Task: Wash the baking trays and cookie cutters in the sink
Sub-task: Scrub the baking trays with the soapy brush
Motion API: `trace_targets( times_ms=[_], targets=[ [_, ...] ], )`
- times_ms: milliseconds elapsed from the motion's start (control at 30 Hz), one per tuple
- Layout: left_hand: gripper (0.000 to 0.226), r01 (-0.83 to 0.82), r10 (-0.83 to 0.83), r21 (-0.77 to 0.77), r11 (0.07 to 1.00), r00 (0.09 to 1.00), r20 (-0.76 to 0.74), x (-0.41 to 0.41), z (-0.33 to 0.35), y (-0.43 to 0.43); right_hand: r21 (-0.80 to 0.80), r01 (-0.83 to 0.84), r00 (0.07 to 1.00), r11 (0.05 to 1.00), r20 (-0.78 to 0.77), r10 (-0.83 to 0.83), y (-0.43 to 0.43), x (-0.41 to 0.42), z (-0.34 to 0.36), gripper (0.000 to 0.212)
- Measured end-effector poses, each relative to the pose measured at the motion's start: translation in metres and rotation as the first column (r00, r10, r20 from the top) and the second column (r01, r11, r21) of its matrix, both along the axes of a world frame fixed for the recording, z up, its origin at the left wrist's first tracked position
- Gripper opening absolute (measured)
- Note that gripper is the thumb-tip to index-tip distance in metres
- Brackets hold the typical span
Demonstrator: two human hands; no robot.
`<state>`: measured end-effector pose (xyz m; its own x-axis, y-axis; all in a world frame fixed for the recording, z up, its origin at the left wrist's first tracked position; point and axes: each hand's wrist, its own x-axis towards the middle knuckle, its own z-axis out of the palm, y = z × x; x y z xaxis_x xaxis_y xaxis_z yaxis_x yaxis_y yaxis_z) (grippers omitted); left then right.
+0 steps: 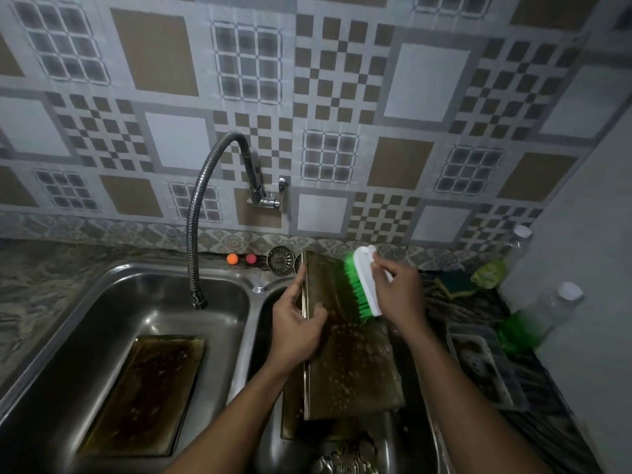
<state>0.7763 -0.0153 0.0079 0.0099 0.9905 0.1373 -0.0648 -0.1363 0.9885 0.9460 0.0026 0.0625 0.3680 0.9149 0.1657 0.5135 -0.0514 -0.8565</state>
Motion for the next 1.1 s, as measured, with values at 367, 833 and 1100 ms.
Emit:
trace_targets(
  times_ms=[367,833,1100],
  targets=[
    [0.074,-0.016,0.019,-0.076,0.997,0.999,0.042,0.001,-0.007,0.009,0.005,-0.045,0.999,0.999,-0.020,0.046,-0.004,-0.024,-0.013,0.030],
    [0.077,-0.162,0.163,-0.135,0.978,0.987,0.000,-0.004,-0.007,0.015,0.009,0.017,0.987,1.000,-0.157,-0.015,-0.063,-0.023,-0.055,0.025],
    [0.070,-0.080,0.078,-0.016,0.997,0.992,-0.104,-0.023,-0.001,0.011,-0.030,0.146,0.953,0.989,-0.263,-0.149,-0.071,0.022,-0.074,0.027]
  ],
)
